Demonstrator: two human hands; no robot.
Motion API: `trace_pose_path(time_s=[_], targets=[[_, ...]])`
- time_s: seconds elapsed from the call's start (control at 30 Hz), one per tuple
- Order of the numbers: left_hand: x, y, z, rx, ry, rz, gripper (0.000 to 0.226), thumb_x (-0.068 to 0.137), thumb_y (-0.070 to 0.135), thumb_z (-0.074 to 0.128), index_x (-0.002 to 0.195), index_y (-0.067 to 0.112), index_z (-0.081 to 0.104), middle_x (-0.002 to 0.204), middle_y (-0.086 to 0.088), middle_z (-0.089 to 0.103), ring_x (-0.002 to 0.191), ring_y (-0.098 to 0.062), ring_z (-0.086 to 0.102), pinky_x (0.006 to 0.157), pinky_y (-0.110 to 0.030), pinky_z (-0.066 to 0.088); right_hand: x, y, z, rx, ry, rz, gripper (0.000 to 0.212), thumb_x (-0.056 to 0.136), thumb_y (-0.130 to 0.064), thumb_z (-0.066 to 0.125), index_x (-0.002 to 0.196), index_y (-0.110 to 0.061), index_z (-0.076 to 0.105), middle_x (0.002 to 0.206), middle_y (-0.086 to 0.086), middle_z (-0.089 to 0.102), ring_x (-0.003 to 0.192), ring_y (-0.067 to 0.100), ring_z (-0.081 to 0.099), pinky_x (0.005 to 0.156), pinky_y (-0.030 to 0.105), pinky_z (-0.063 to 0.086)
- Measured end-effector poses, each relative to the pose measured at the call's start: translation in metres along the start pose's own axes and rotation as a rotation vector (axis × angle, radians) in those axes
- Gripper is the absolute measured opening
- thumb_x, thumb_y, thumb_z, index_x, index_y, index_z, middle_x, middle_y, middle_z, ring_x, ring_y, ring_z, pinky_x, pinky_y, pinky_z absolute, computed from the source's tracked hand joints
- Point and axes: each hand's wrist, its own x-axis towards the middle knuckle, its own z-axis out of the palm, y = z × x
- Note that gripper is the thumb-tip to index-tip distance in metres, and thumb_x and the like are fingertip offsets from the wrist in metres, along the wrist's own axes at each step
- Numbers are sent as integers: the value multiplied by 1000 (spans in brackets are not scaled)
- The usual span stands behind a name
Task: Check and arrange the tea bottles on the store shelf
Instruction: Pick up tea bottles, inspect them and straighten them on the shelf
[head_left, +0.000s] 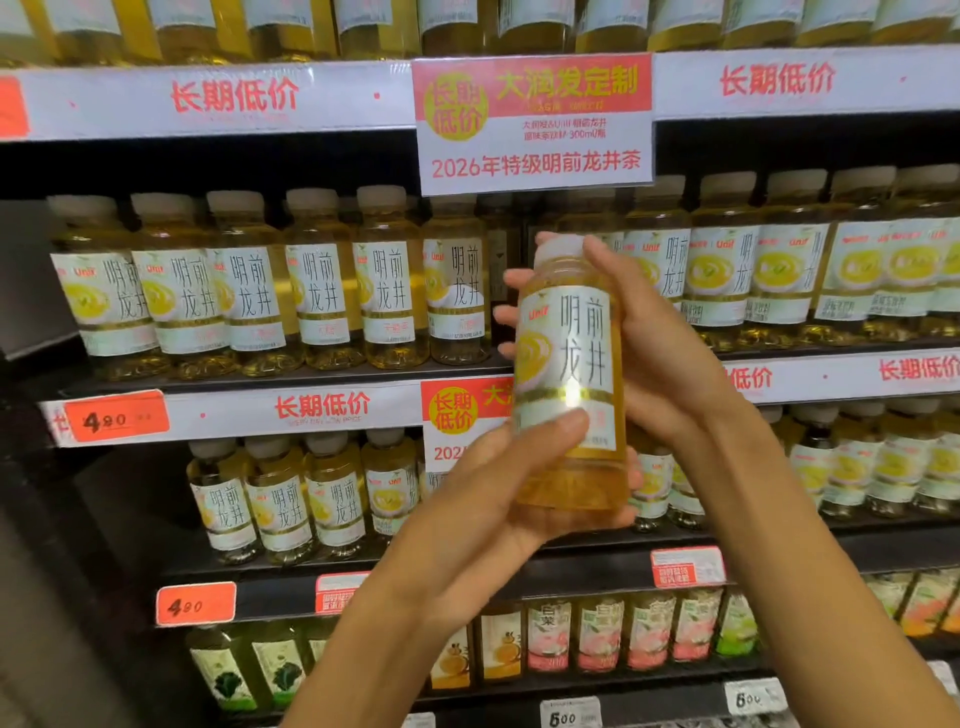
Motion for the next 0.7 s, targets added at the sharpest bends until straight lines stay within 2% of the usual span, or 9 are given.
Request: trace_pose_path(time_s=[0.07,0.13,0.2,0.3,0.4,0.47,0.7], targets=[[2,-3,-6,171,95,14,36,79,29,73,113,24,68,111,-11,71,103,-23,68,86,-35,56,-4,1,-3,-109,32,-33,41,93,-45,48,114,-16,67,112,16,69,106,28,66,87,42,55],[4,-4,-11,297,131,62,37,79,31,70,115,32,63,114,1,71,108,-15,65,90,-29,54,-8,1,-3,-141,-9,-91,36,93,-42,49,111,-17,67,112,14,69,108,29,64,89,41,54],[7,-4,-12,394,140,133,43,78,29,74,117,34,58,113,10,70,108,-6,64,85,-19,53,-10,0,-1,-146,-26,-180,30,94,-35,49,109,-16,67,114,14,68,112,31,62,93,40,52],[15,-6,-17,507,161,262,53,72,21,75,119,31,55,111,16,70,105,-1,64,78,-13,51,-14,-3,-1,-149,-93,-285,32,93,-24,49,121,-15,59,117,9,67,115,27,60,97,37,49],[22,-3,-24,616,200,374,60,73,12,76,126,26,52,115,18,67,107,2,62,82,-11,49,-20,-8,-5,-160,-189,-362,45,89,-26,58,131,-13,49,121,7,65,120,25,56,101,36,46],[25,1,-29,663,209,430,64,70,14,77,128,24,51,117,16,65,111,1,60,85,-12,48,-24,-11,-6,-183,-238,-397,53,84,-30,65,132,-16,48,122,4,64,124,26,52,103,36,43],[26,7,-32,742,189,483,71,67,21,82,130,17,51,120,13,64,116,-4,58,92,-15,46,-29,-16,-3,-234,-307,-439,55,77,-35,73,127,-20,55,118,-1,63,121,27,51,99,36,44]])
